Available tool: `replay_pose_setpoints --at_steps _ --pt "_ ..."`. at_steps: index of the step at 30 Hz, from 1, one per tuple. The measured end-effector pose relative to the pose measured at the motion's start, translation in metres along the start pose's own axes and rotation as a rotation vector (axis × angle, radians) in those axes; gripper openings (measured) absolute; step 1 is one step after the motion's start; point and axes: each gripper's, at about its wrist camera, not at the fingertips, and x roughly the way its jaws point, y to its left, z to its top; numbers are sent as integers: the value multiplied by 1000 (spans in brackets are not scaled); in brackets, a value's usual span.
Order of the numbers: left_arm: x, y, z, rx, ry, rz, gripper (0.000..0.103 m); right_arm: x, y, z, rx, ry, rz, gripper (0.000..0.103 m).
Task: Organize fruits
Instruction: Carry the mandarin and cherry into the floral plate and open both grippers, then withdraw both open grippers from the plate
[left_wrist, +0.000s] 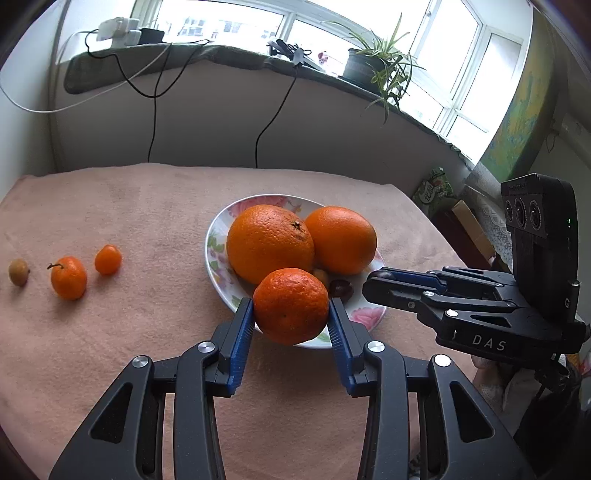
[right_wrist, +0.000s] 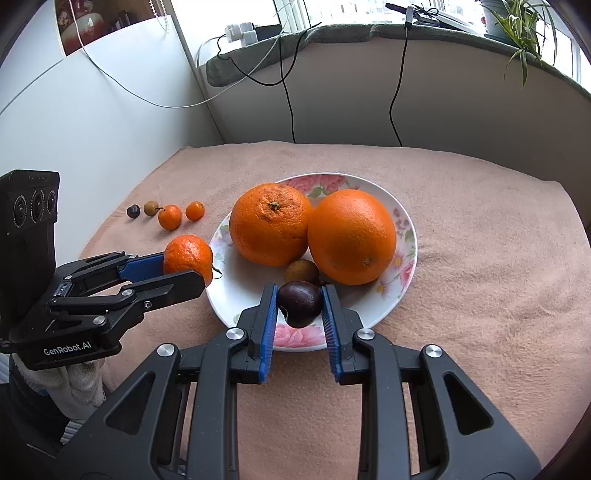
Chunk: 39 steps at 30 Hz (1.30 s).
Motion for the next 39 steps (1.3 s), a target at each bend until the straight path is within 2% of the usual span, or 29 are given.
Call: replay_pose_setpoints --at_steps 16,17,18,20,23,25,27,29,31,33,39 --pt "8 -6 2 11 20 3 40 2 -1 2 3 -5 -7 26" --pt "8 -5 2 9 19 2 42 2 -1 2 5 -7 -9 34" --pt "8 -5 2 8 16 0 50 1 -1 2 6 -13 -14 49" --pt "6 -4 3 7 6 -1 55 -1 -2 2 6 -27 -16 59" --pt "4 -4 3 13 1 10 55 -5 -3 3 15 -38 -19 59" --pt "4 -3 3 12 1 12 60 -7 -5 4 22 -43 -28 63" --pt "3 -2 2 10 -1 16 64 -9 -7 5 30 -53 -36 74" --pt "3 0 1 6 -2 21 66 -12 -9 6 38 -63 -39 77" --pt "1 0 1 4 -5 33 74 -14 -10 6 48 -70 -37 80" --pt "1 0 1 8 -8 42 75 -14 -11 8 55 -76 -33 86" --pt "-2 4 2 6 -16 69 75 -13 -4 11 35 -70 -32 87"
